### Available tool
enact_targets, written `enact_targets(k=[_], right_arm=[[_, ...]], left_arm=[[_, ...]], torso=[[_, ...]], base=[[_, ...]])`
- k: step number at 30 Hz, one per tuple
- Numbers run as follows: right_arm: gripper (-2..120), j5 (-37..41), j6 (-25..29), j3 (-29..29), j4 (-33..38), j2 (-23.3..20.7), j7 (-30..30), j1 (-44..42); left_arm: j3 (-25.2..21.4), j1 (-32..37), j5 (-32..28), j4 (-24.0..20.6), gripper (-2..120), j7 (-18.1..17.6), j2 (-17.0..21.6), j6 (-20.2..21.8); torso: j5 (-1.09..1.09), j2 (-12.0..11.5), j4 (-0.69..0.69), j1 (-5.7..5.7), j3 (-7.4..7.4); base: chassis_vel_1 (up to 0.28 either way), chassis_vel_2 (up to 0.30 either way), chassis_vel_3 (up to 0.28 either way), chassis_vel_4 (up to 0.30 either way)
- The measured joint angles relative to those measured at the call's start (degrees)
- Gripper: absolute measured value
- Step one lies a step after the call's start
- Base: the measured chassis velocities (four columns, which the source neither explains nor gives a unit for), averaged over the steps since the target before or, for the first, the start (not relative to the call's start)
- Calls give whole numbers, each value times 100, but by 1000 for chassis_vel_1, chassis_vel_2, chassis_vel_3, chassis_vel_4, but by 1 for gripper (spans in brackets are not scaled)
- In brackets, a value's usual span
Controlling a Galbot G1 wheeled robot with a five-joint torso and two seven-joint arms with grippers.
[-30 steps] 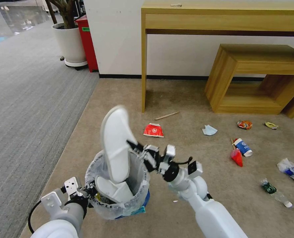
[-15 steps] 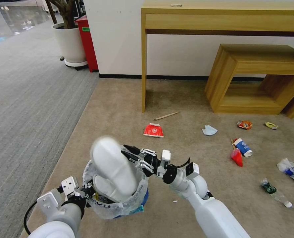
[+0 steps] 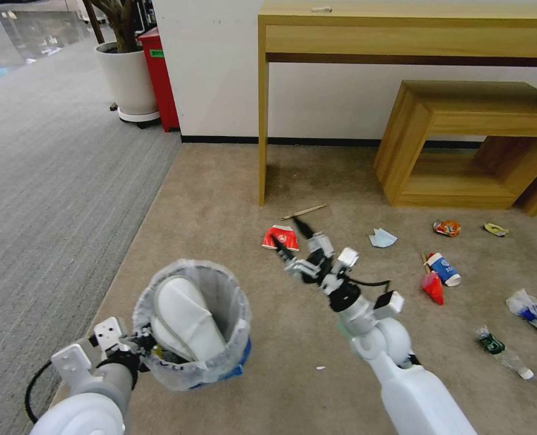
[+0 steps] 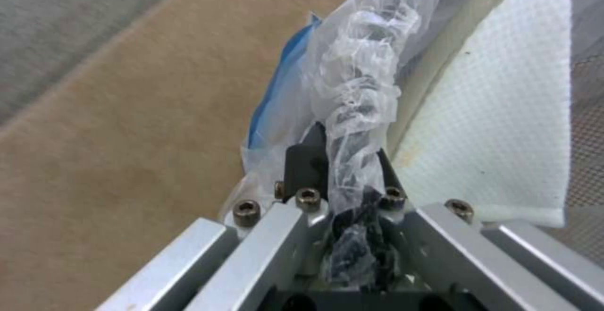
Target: Pick up the trash bin and place the garbage on the floor into it.
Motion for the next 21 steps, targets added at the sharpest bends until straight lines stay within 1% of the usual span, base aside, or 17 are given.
enact_targets(k=[1, 3, 4, 6, 11, 17, 21], right_arm=[[99, -228, -10, 218, 22, 26, 478, -116], [100, -446, 11, 503, -12, 50, 880, -254], [100, -446, 11, 503, -12, 50, 880, -254], [100, -532, 104, 718, -137, 48, 1065, -369], [100, -621, 357, 1029, -376, 47, 1174, -576], [100, -621, 536, 1232, -415, 104, 1212, -793], [100, -588, 603, 1344, -403, 123, 1244, -926]], left_arm=[[-107, -28, -2, 28, 1, -8, 19, 0], [-194, -71, -1, 80, 1, -13, 23, 0], [-194, -71, -1, 80, 1, -13, 23, 0], [-250, -109, 11, 126, 1, -51, 25, -11], [-334, -140, 24, 165, 1, -93, 26, -78], [-492, -133, -27, 124, 1, -104, 22, -82], [-589, -80, 97, 121, 1, -219, 54, -135]], torso=[[0, 0, 0, 0, 0], [0, 0, 0, 0, 0], [0, 0, 0, 0, 0], [0, 0, 0, 0, 0], [0, 0, 0, 0, 0], [1, -1, 0, 0, 0], [1, -1, 0, 0, 0]], base=[[0, 0, 0, 0], [0, 0, 0, 0], [0, 0, 0, 0], [0, 0, 0, 0], [0, 0, 0, 0], [0, 0, 0, 0], [0, 0, 0, 0]])
